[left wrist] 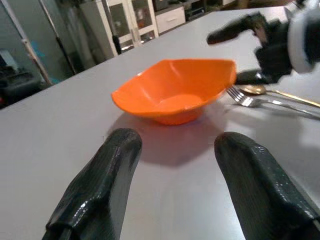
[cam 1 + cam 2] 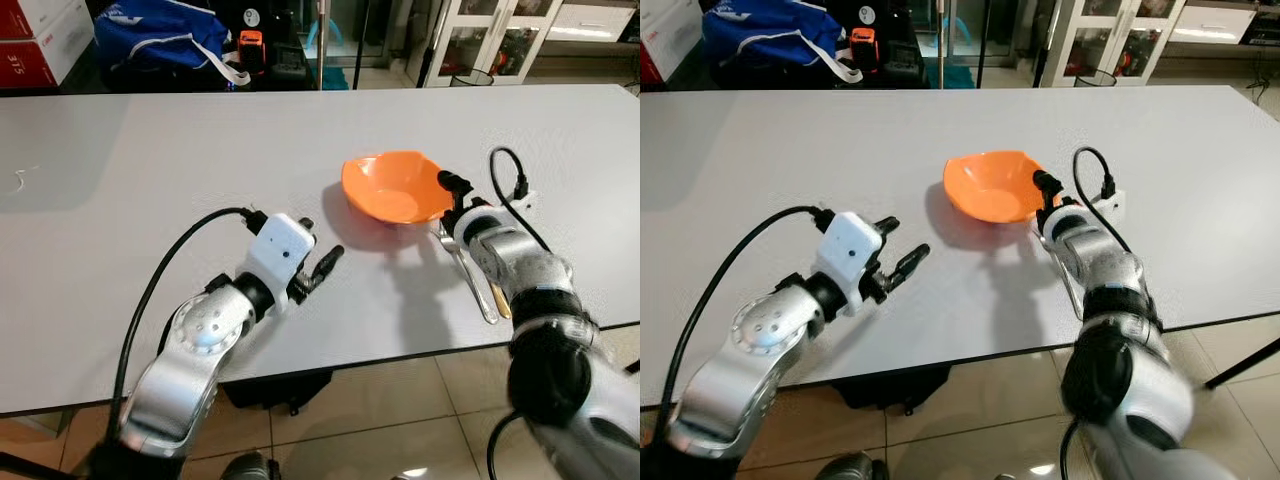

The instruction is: Setting the table

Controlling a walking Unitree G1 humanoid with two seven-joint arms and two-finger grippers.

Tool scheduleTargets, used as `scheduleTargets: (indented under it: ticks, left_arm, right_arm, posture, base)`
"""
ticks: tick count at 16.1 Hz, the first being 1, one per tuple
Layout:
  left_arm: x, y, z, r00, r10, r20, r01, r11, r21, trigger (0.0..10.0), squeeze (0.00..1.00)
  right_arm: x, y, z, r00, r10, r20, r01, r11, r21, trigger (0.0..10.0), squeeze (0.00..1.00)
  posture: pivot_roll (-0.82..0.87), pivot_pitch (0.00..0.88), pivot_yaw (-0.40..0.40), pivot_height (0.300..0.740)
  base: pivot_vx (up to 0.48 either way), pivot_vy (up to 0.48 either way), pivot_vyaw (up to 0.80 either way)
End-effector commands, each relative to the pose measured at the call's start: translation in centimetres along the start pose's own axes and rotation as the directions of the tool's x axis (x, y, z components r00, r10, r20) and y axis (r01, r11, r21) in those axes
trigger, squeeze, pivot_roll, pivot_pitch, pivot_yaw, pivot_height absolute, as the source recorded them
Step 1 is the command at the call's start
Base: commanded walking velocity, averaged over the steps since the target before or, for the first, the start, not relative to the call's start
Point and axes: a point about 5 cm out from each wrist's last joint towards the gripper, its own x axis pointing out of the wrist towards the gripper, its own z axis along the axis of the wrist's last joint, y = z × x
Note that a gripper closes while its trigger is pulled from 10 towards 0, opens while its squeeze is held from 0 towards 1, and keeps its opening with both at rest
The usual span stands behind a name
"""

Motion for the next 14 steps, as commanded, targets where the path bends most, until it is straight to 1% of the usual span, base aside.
scheduleTargets:
  ticks: [1,3,4,9,12,13,14]
  left_arm:
    - [0.3,0.4,0.3,1.0,0.026,0.017,-0.026,1.0,0.01,10.0,0.0]
    - [0.5,0.7,0.3,0.999,0.046,0.019,-0.046,0.999,0.011,10.0,0.0]
    - [0.4,0.7,0.3,0.999,0.047,0.019,-0.047,0.999,0.011,10.0,0.0]
    - [0.2,0.8,0.1,0.997,0.067,0.024,-0.067,0.998,0.014,10.0,0.0]
    - [0.0,0.6,0.1,0.998,0.065,0.026,-0.065,0.998,0.01,10.0,0.0]
    - [0.0,0.6,0.0,0.998,0.064,0.025,-0.064,0.998,0.011,10.0,0.0]
    - [-0.1,0.6,0.0,0.998,0.061,0.026,-0.062,0.998,0.011,10.0,0.0]
  right_arm:
    - [-0.4,0.5,0.4,1.0,0.013,0.001,-0.013,1.0,-0.024,10.0,0.0]
    - [-1.2,0.6,0.5,1.0,0.012,0.001,-0.012,0.999,-0.047,10.0,0.0]
    - [-1.3,0.6,0.5,1.0,0.013,0.001,-0.013,0.999,-0.048,10.0,0.0]
    - [-4.2,1.1,0.4,1.0,-0.014,0.014,0.016,0.992,-0.129,10.0,0.0]
    - [-6.4,1.3,0.5,0.999,-0.025,0.033,0.029,0.991,-0.134,10.0,0.0]
    - [-6.7,1.2,0.6,0.999,-0.029,0.035,0.033,0.99,-0.134,10.0,0.0]
    - [-7.2,1.1,0.6,0.999,-0.037,0.038,0.041,0.99,-0.135,10.0,0.0]
  posture:
    - [0.1,0.0,-0.01,0.74]
    - [0.1,0.0,-0.011,0.74]
    - [0.1,0.0,-0.011,0.74]
    - [0.09,0.0,-0.022,0.74]
    - [0.08,0.0,-0.023,0.74]
    - [0.08,0.0,-0.023,0.74]
    - [0.08,0.0,-0.023,0.74]
  base:
    - [0.0,0.0,0.0]
    - [0.0,0.0,0.0]
    - [0.0,0.0,0.0]
    - [0.0,0.0,0.0]
    - [0.0,0.0,0.0]
    - [0.0,0.0,0.0]
    - [0.0,0.0,0.0]
